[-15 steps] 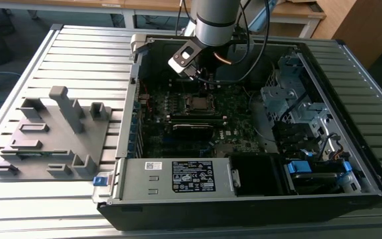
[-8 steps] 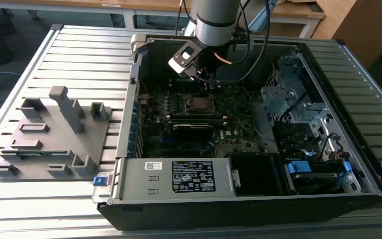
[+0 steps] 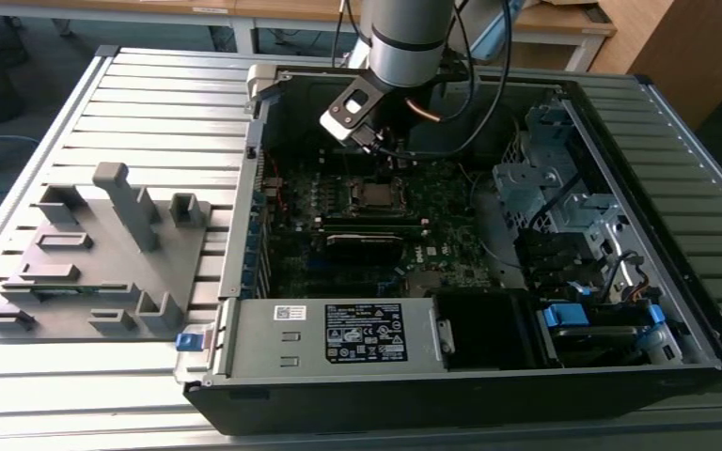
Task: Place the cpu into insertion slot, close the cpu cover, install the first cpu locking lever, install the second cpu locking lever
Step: 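Close the cpu cover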
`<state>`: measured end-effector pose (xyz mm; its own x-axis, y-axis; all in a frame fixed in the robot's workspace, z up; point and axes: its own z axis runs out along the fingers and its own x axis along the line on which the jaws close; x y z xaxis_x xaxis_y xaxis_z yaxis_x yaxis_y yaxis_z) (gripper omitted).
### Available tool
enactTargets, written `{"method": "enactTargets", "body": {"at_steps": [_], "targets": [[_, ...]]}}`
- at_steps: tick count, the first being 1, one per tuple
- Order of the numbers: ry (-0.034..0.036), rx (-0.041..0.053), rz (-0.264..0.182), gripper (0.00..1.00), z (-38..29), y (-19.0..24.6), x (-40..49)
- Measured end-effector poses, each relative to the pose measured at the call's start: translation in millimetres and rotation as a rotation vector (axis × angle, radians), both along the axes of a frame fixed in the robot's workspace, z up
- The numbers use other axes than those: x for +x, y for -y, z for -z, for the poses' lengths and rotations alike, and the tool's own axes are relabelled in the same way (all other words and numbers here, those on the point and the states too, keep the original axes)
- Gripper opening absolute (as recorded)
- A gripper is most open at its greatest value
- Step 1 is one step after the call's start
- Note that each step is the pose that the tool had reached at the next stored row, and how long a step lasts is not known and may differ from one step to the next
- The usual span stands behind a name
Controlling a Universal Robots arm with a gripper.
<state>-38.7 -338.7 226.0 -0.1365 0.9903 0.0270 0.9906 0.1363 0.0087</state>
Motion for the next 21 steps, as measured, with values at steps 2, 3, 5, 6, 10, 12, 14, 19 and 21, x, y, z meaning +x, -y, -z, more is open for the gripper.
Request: {"method": "enactTargets", "body": {"at_steps": [2,3,5,6,10,12,14,19,21], "targets": [[0.0,0.0001,-0.006,0.1,0.0,0.0,0.0],[0.0,0.0,-0.006,0.1,0.0,0.0,0.0],[0.0,0.0,-0.006,0.1,0.0,0.0,0.0],[0.0,0.0,-0.006,0.1,0.0,0.0,0.0],[0.0,0.0,-0.012,0.1,0.0,0.0,0.0],[0.0,0.0,-0.024,0.1,0.0,0.0,0.0],[0.0,0.0,-0.035,0.1,0.0,0.0,0.0],[0.0,0.0,-0.048,0.1,0.0,0.0,0.0],[-0.0001,0.0,-0.048,0.1,0.0,0.0,0.0]]}}
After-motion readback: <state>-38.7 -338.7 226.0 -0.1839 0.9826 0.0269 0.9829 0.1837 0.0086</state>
